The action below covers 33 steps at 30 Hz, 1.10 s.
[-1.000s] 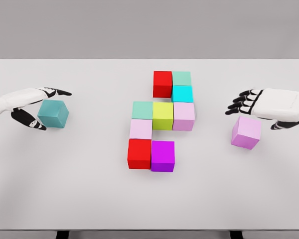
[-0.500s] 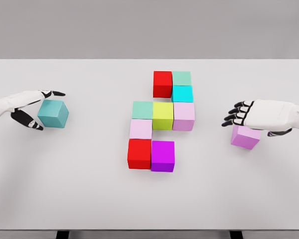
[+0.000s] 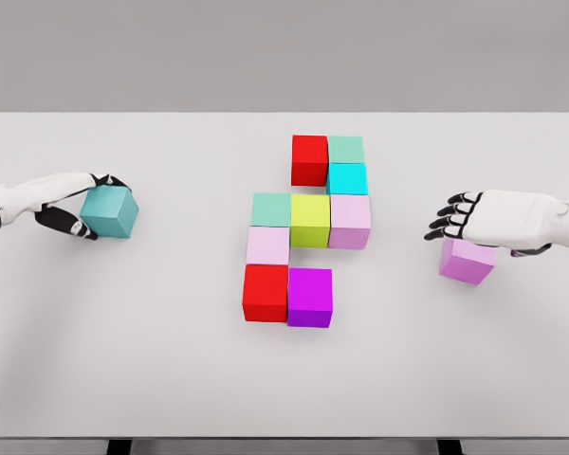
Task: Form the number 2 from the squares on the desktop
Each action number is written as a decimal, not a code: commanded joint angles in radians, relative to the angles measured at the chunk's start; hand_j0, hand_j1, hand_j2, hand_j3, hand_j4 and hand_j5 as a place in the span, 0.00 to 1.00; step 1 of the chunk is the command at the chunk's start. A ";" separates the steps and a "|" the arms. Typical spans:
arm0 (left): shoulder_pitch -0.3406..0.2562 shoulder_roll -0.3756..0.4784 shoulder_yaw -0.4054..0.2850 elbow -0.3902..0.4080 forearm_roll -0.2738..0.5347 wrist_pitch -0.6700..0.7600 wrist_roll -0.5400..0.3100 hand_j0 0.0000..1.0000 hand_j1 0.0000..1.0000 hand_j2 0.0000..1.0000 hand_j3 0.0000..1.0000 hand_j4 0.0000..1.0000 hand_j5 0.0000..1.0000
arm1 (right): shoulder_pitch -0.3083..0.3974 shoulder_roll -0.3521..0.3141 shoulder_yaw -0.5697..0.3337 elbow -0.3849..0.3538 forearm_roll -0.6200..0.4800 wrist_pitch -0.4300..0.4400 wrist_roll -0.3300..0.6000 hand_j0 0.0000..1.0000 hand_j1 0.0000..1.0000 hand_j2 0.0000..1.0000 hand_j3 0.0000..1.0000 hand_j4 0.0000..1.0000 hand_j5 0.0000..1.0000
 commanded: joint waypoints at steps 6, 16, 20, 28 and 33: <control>-0.029 -0.002 0.000 0.017 0.013 0.002 0.001 0.54 0.54 0.54 0.54 0.54 0.54 | -0.002 0.021 0.022 0.025 0.059 0.002 0.000 1.00 1.00 1.00 1.00 1.00 1.00; -0.138 -0.184 -0.003 0.119 0.013 0.128 -0.003 0.50 0.50 0.50 0.50 0.50 0.50 | -0.006 0.036 0.025 0.025 0.072 0.002 0.000 1.00 1.00 1.00 1.00 1.00 1.00; -0.179 -0.262 -0.003 0.208 0.013 0.130 0.000 0.50 0.50 0.50 0.50 0.50 0.50 | -0.006 0.042 0.043 0.027 0.100 0.002 0.000 1.00 1.00 1.00 1.00 1.00 1.00; -0.256 -0.384 -0.003 0.317 0.014 0.160 0.000 0.50 0.50 0.50 0.50 0.50 0.50 | -0.006 0.042 0.057 0.025 0.100 0.002 0.000 0.95 0.95 0.95 0.95 0.95 0.95; -0.296 -0.451 -0.003 0.365 0.014 0.179 0.000 0.50 0.50 0.50 0.50 0.50 0.50 | -0.006 0.041 0.057 0.027 0.099 0.002 0.000 0.77 0.77 0.77 0.77 0.77 0.77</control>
